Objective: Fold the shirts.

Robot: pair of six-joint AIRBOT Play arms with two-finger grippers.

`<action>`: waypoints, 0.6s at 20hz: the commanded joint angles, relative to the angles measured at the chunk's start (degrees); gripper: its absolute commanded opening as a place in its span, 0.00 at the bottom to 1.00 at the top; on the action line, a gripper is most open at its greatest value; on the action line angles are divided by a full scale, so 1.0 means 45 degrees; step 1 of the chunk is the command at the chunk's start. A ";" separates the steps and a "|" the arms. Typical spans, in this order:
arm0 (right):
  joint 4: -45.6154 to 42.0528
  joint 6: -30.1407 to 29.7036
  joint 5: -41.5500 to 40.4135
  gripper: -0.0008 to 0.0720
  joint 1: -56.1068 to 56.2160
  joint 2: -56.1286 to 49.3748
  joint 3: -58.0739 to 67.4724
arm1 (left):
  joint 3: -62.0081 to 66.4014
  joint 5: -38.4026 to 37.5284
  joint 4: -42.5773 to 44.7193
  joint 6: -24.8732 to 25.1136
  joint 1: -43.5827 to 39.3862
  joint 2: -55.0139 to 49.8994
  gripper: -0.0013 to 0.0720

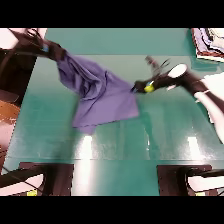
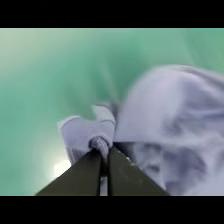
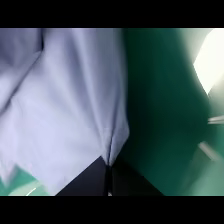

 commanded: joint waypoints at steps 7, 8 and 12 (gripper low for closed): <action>-0.2958 0.1229 0.1651 0.03 -0.3716 0.4308 0.5649 | 0.2244 0.0806 0.1054 -0.0034 0.0000 0.3628 0.06; -0.2958 0.1229 0.1836 0.03 -0.3852 0.4551 0.6101 | 0.2424 0.0709 0.0855 -0.0034 0.0000 0.3837 0.06; -0.2963 0.1229 0.2720 0.03 -0.3993 0.5241 0.7747 | 0.2783 0.0364 -0.1171 -0.0029 0.0000 0.4687 0.06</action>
